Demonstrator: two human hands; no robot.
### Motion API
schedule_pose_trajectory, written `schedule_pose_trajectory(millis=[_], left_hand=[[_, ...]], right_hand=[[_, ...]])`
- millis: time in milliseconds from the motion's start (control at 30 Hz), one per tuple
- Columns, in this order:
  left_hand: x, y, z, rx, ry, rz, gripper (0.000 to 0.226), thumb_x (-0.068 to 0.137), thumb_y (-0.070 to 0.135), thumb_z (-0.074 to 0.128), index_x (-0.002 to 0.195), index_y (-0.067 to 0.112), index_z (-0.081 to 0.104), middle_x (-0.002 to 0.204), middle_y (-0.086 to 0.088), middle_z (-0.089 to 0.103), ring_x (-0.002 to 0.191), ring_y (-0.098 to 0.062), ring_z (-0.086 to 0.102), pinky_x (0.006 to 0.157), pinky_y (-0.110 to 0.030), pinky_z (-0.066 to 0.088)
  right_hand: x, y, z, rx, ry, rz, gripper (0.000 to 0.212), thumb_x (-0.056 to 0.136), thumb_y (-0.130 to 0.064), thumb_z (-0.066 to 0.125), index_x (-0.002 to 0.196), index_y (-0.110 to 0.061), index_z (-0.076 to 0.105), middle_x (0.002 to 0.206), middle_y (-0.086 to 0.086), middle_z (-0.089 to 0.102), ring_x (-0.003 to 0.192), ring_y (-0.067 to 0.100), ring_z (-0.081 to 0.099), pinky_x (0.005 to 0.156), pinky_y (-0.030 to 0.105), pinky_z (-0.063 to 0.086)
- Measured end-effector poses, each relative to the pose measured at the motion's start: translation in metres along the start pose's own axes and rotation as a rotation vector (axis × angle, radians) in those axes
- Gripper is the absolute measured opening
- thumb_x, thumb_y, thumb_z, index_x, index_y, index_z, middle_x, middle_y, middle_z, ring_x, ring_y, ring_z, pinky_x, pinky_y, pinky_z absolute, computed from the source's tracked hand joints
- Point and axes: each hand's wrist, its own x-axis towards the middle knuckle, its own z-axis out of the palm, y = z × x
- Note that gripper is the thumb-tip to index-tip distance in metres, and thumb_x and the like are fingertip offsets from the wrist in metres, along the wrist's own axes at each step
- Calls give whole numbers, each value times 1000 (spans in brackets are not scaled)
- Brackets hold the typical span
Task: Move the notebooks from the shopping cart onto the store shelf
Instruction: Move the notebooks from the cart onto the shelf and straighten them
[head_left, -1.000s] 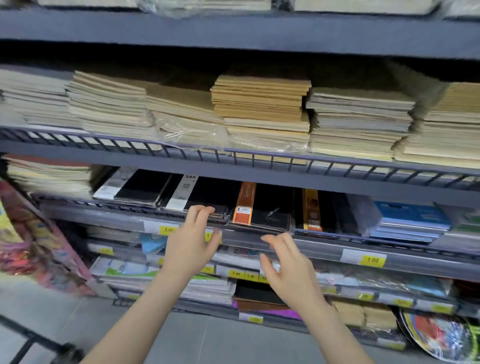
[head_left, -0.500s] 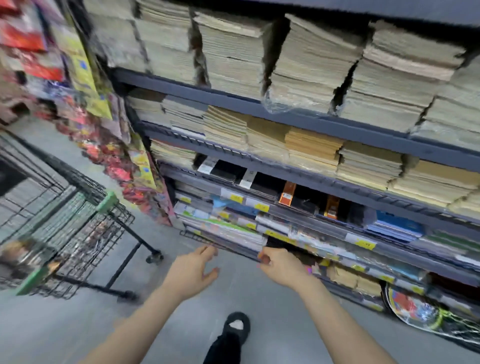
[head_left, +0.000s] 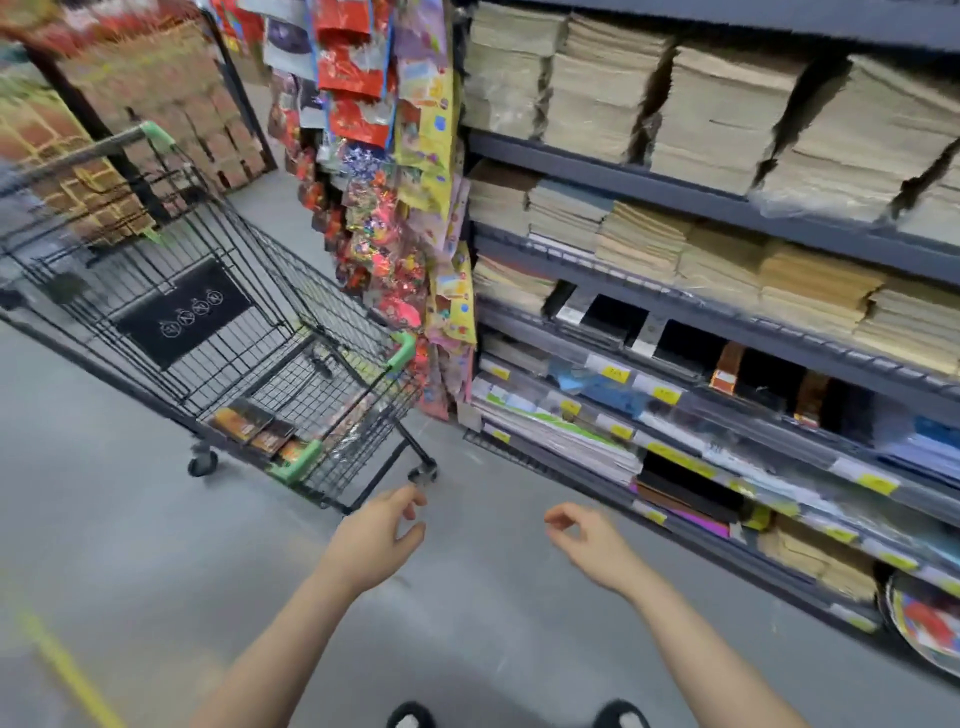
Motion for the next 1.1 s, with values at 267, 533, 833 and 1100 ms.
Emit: schedule_pose_trajectory(millis=[267, 533, 833, 1100], left_hand=[[-49, -130, -64, -112, 36, -71, 23, 86, 30, 54, 109, 30, 53, 92, 11, 59, 58, -2, 47, 65, -29, 40], [-13, -195, -99, -168, 60, -113, 21, 87, 26, 55, 107, 33, 53, 93, 16, 59, 52, -1, 50, 60, -28, 40], [84, -252, -168, -170, 109, -103, 21, 88, 20, 55, 105, 32, 53, 88, 20, 59, 75, -4, 55, 67, -25, 41], [152, -326, -219, -149, 52, -192, 23, 89, 27, 55, 110, 35, 49, 93, 14, 62, 75, -4, 61, 67, -26, 49]], right_hand=[[15, -84, 101, 153, 14, 88, 9, 90, -14, 53, 95, -21, 57, 96, -2, 60, 53, 8, 48, 48, 15, 43], [69, -129, 122, 159, -2, 156, 10, 90, -21, 51, 91, -29, 56, 100, -2, 59, 57, 14, 52, 63, 30, 46], [193, -208, 145, 330, 121, 95, 13, 90, -5, 50, 96, -14, 57, 83, -1, 53, 59, 7, 45, 43, 11, 41], [286, -289, 179, 332, -7, 69, 14, 90, -15, 53, 99, -26, 55, 88, -11, 55, 73, 9, 53, 71, 31, 49]])
